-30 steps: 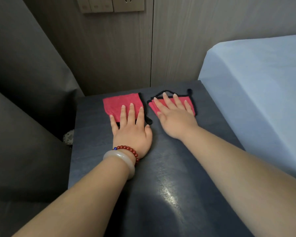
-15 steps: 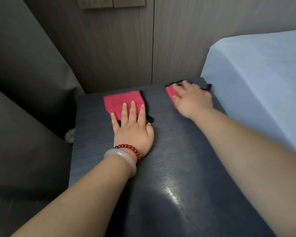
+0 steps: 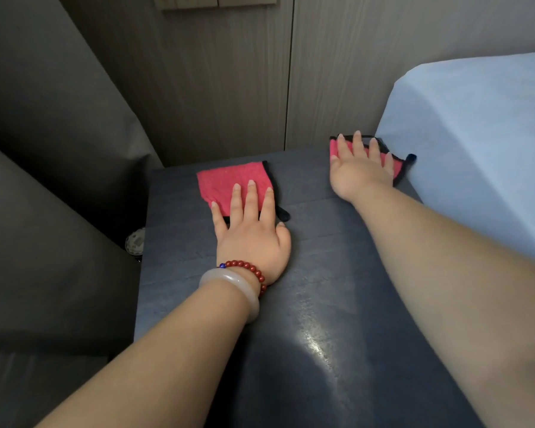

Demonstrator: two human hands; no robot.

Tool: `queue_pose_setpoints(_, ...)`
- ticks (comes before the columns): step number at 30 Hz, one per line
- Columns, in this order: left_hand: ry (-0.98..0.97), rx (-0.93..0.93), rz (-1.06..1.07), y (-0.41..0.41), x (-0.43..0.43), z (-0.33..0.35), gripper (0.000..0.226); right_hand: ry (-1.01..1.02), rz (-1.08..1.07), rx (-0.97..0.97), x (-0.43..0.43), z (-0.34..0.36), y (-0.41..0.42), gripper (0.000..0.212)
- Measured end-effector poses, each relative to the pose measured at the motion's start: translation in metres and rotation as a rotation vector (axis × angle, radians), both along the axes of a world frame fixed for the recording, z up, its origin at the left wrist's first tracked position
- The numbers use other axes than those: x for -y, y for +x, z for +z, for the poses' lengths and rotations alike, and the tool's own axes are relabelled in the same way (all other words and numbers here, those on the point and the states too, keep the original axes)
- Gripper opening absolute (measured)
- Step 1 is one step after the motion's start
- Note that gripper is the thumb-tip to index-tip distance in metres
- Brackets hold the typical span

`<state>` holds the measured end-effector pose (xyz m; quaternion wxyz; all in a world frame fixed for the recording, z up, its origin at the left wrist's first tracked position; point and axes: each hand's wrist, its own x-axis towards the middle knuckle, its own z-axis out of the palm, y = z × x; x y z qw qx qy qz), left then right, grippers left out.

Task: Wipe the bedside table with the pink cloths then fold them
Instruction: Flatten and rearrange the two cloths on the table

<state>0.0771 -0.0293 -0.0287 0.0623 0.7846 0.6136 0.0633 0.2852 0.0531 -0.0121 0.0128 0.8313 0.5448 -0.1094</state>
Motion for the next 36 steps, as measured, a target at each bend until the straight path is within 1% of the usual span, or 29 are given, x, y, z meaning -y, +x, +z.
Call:
queue_pose_setpoints(1,0.002,0.001,0.003,0.0,0.0,0.0,0.065,0.021,0.052,-0.002,0.005,0.0,-0.016,0.053)
queue_pose_setpoints(4,-0.005,-0.001,-0.005,0.001,0.0,0.0,0.066,0.086,0.323,-0.017,0.032,-0.005,-0.06,0.052)
queue_pose_setpoints(5,-0.007,-0.002,-0.006,0.001,0.001,0.0,0.067,0.103,0.374,-0.01,0.039,-0.006,-0.059,0.052)
queue_pose_setpoints(6,-0.006,-0.002,-0.007,0.001,0.001,0.0,0.067,0.11,0.379,-0.004,0.04,-0.006,-0.047,0.052)
queue_pose_setpoints(7,-0.006,-0.002,-0.009,0.0,0.0,0.001,0.068,0.098,0.337,0.006,0.039,-0.005,-0.028,0.052)
queue_pose_setpoints(9,-0.011,-0.009,-0.011,0.0,0.0,0.001,0.067,0.013,0.155,0.014,0.038,-0.001,0.011,0.053)
queue_pose_setpoints(11,-0.018,-0.013,-0.005,0.0,0.0,0.001,0.067,-0.022,0.002,0.003,0.042,0.001,0.024,0.054)
queue_pose_setpoints(12,-0.025,-0.014,-0.003,0.001,0.0,0.001,0.068,-0.009,-0.008,0.004,0.047,0.0,0.015,0.054)
queue_pose_setpoints(13,-0.028,-0.018,-0.005,0.001,-0.001,0.001,0.069,0.017,0.026,0.002,0.054,-0.001,-0.004,0.054)
queue_pose_setpoints(16,-0.039,-0.013,-0.016,-0.001,0.0,0.003,0.071,0.09,0.273,-0.024,0.083,-0.004,-0.059,0.053)
queue_pose_setpoints(18,-0.05,0.007,-0.02,-0.002,0.001,0.004,0.073,0.092,0.365,-0.01,0.095,-0.004,-0.053,0.052)
queue_pose_setpoints(20,-0.048,0.01,-0.022,-0.002,0.001,0.005,0.074,0.064,0.284,0.012,0.093,-0.003,-0.018,0.052)
queue_pose_setpoints(22,-0.048,-0.001,-0.021,-0.002,0.0,0.003,0.072,0.023,0.1,0.027,0.091,-0.003,0.013,0.053)
queue_pose_setpoints(24,-0.041,-0.003,-0.016,-0.001,0.001,0.002,0.072,0.01,-0.013,0.019,0.092,-0.004,0.013,0.054)
queue_pose_setpoints(26,-0.042,0.005,-0.014,-0.001,0.001,0.002,0.073,0.038,0.016,-0.006,0.095,-0.004,-0.019,0.055)
queue_pose_setpoints(29,-0.05,0.013,-0.012,-0.002,0.001,0.002,0.071,0.107,0.252,-0.021,0.11,-0.006,-0.068,0.054)
queue_pose_setpoints(31,-0.048,0.012,-0.02,-0.003,0.001,0.003,0.066,0.104,0.343,-0.025,0.111,-0.005,-0.06,0.053)
queue_pose_setpoints(33,-0.041,0.015,-0.02,-0.003,0.001,0.002,0.063,0.075,0.274,-0.008,0.105,-0.005,-0.023,0.053)
queue_pose_setpoints(36,-0.027,0.019,-0.01,-0.002,0.001,0.001,0.063,0.0,0.033,0.014,0.097,-0.003,0.021,0.054)
